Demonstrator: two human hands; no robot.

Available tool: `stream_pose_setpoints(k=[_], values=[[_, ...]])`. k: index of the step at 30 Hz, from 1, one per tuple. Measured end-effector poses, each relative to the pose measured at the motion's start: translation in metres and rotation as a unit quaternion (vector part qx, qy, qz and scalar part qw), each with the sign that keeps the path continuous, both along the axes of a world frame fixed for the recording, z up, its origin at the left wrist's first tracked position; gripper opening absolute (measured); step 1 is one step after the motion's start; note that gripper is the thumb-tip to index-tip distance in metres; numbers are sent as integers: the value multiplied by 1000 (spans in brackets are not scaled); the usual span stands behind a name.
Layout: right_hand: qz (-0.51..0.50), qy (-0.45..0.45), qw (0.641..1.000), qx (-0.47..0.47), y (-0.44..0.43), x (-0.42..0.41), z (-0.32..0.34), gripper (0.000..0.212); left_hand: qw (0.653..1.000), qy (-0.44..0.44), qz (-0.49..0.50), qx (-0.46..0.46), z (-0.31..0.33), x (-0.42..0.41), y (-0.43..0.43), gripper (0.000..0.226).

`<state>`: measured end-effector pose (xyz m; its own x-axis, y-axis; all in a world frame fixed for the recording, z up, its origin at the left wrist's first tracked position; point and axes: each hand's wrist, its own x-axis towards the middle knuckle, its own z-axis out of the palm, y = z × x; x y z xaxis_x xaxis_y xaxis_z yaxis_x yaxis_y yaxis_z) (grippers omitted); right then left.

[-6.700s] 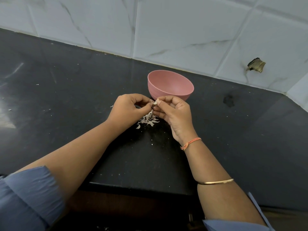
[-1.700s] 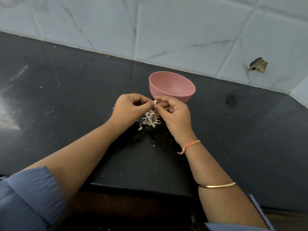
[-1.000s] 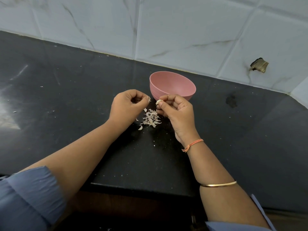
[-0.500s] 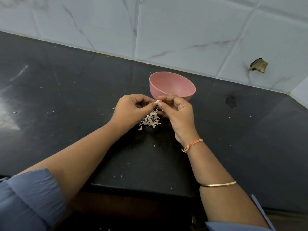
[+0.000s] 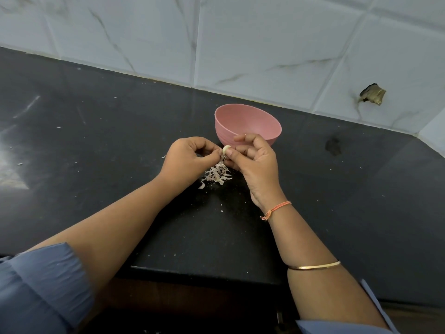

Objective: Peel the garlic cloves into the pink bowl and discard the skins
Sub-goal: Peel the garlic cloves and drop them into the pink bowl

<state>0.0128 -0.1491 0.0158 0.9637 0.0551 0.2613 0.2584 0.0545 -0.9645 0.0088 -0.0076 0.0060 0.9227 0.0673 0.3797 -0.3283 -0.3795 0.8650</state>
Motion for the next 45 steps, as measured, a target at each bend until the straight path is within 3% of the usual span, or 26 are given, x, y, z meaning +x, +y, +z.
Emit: stream_pose_setpoints(k=[14, 23, 28, 32, 36, 39, 45], values=[[-21, -32, 996, -86, 0, 2, -5, 16, 999, 2, 16, 35, -2, 1, 0, 5], [1, 18, 1000, -6, 0, 0, 1, 20, 996, -1, 84, -22, 0, 4, 4, 11], [20, 34, 999, 16, 0, -1, 0, 24, 995, 9, 101, -4, -3, 6, 6, 31], [29, 46, 998, 28, 0, -2, 0, 18, 998, 3, 62, -10, -1, 4, 3, 8], [38, 66, 996, 53, -1, -2, 1, 17, 1000, -5, 23, 7, 0, 1, 1, 17], [49, 78, 993, 68, -2, -1, 1, 16, 1000, -8, 12, -3, 1, -1, 1, 9], [62, 85, 992, 77, -3, -1, 1, 16, 999, -11, 45, 1, -1, 2, 3, 11]])
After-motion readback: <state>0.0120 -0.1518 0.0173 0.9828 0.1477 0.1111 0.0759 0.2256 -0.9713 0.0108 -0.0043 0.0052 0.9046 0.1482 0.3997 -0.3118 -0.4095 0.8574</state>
